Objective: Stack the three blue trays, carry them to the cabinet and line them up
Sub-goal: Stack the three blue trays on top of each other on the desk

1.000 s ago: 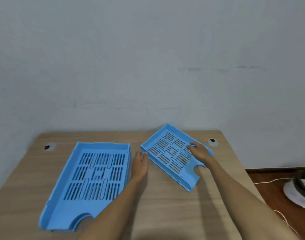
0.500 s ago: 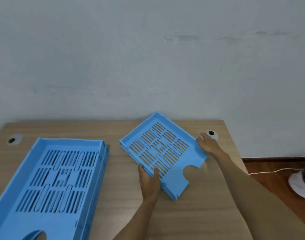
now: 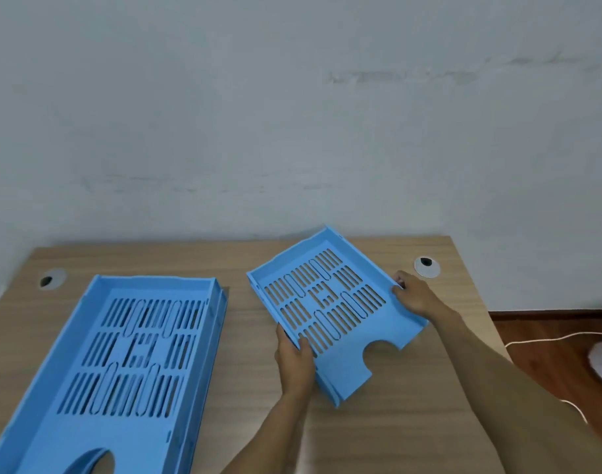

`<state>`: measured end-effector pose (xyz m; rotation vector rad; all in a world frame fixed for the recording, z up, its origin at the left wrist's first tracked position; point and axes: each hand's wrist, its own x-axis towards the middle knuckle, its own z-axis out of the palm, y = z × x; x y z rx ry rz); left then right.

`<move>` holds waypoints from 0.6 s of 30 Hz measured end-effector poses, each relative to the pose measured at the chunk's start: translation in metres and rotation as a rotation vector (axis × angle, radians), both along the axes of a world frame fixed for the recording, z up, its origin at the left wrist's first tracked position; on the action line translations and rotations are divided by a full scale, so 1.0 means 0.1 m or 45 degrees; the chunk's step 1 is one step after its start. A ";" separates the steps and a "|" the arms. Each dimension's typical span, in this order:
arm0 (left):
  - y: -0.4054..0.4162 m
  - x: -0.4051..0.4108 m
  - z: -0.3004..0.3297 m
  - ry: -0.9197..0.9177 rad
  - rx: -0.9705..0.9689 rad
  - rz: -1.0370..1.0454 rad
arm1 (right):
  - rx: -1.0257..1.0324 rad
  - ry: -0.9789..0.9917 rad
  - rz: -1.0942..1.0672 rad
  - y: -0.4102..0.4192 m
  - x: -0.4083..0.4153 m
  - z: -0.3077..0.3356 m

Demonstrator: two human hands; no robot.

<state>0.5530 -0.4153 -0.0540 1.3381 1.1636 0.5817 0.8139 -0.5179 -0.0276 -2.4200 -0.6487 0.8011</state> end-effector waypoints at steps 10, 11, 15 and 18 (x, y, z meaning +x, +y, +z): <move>0.38 -0.56 0.73 -0.121 0.125 -0.229 | 0.286 0.000 -0.079 -0.01 -0.72 0.86; 0.45 -0.65 0.80 -0.132 0.139 -0.250 | 0.336 0.023 -0.110 0.01 -0.84 0.93; 0.83 -1.07 0.97 -0.125 0.193 -0.301 | 0.579 0.098 -0.234 0.16 -1.49 1.18; 1.14 -1.50 1.11 -0.118 0.177 -0.299 | 0.689 0.147 -0.318 0.35 -2.06 1.30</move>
